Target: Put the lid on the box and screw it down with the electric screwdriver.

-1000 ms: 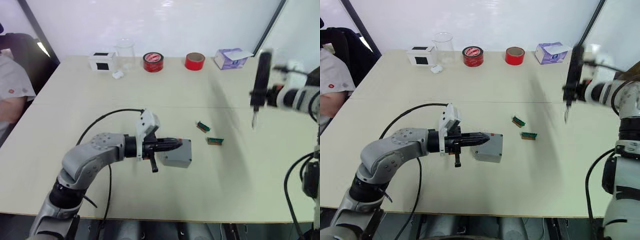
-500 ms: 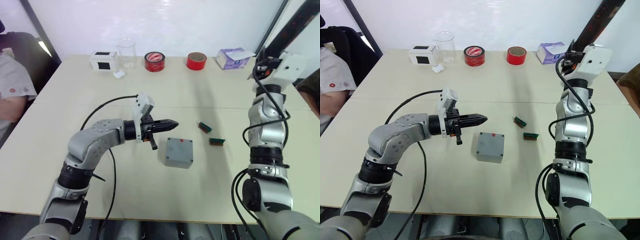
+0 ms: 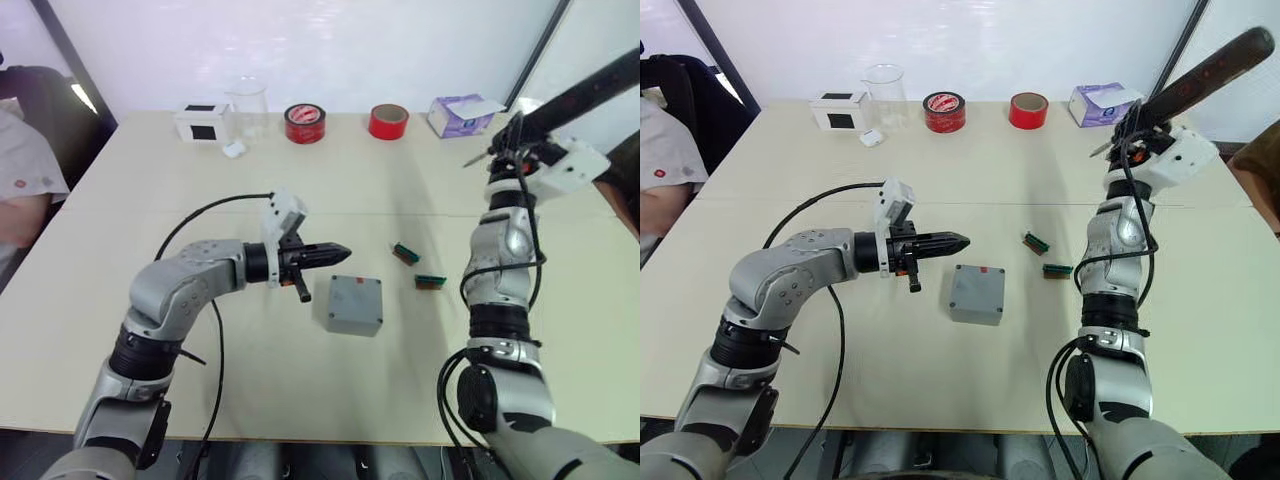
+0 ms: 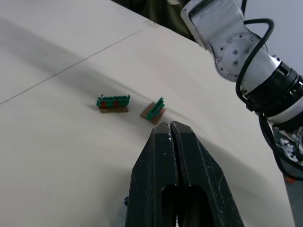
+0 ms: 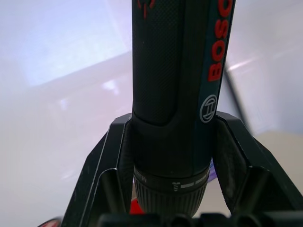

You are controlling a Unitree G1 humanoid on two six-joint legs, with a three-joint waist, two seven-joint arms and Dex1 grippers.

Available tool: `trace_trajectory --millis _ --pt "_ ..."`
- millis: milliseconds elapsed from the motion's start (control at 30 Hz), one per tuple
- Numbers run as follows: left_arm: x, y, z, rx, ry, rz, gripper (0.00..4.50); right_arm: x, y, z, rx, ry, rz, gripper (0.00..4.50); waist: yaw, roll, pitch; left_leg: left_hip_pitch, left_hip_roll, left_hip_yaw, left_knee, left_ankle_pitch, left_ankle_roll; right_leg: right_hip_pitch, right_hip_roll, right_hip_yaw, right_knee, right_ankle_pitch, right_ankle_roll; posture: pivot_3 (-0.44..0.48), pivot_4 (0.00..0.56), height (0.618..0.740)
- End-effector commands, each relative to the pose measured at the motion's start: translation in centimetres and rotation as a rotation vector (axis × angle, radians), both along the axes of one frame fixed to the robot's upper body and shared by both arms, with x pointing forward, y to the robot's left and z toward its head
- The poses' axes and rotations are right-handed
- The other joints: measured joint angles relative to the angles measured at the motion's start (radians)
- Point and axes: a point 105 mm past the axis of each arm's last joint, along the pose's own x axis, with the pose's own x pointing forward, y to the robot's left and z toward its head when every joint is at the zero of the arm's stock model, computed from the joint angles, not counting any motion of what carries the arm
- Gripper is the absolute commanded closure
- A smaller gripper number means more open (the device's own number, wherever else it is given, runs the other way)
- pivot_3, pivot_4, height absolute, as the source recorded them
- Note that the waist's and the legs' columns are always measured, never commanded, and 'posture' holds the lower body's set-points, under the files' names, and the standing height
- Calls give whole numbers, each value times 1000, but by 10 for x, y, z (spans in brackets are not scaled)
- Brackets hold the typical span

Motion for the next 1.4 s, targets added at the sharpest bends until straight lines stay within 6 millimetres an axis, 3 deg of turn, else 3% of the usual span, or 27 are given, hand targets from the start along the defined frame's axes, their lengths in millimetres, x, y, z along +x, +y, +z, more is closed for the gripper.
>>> trace_trajectory --millis 33,267,467,567,767,1167,1400 --pt "-3 3 12 -20 -36 0 4500 -14 10 36 -73 -135 131 2748 2 0 0 0 0 0 0 -1 1 0 0 0 0 0 0 0 150 740" --pt "-5 4 4 -6 -26 8 4500 -30 18 32 -182 -92 356 2748 4 0 0 0 0 0 0 -2 3 0 0 0 0 0 0 0 150 740" --pt "-3 6 -10 52 -45 2 4500 -74 47 19 -351 16 552 2748 6 0 0 0 0 -1 0 -2 4 0 0 0 0 0 0 0 150 740" --pt "-7 -3 -21 114 -73 -42 4500 -97 64 12 -413 57 620 2748 8 0 0 1 -2 0 1 -2 4 0 1 0 1 0 0 0 150 740" --pt "-13 -14 -24 139 -79 -111 4500 -125 88 -2 -429 127 768 2748 8 0 0 0 -2 -1 1 -3 4 1 1 -1 0 0 -1 0 150 740" --pt "-12 -14 -48 248 -86 -151 4500 -128 99 -13 -424 169 809 2748 8 0 0 0 -3 -1 2 -3 5 1 1 -1 0 0 -1 0 150 740" --pt "-16 -22 -50 240 -71 -169 4500 -125 103 -22 -429 179 817 2748 8 0 0 0 -3 -1 2 -3 5 1 1 -1 0 0 -1 0 150 740"
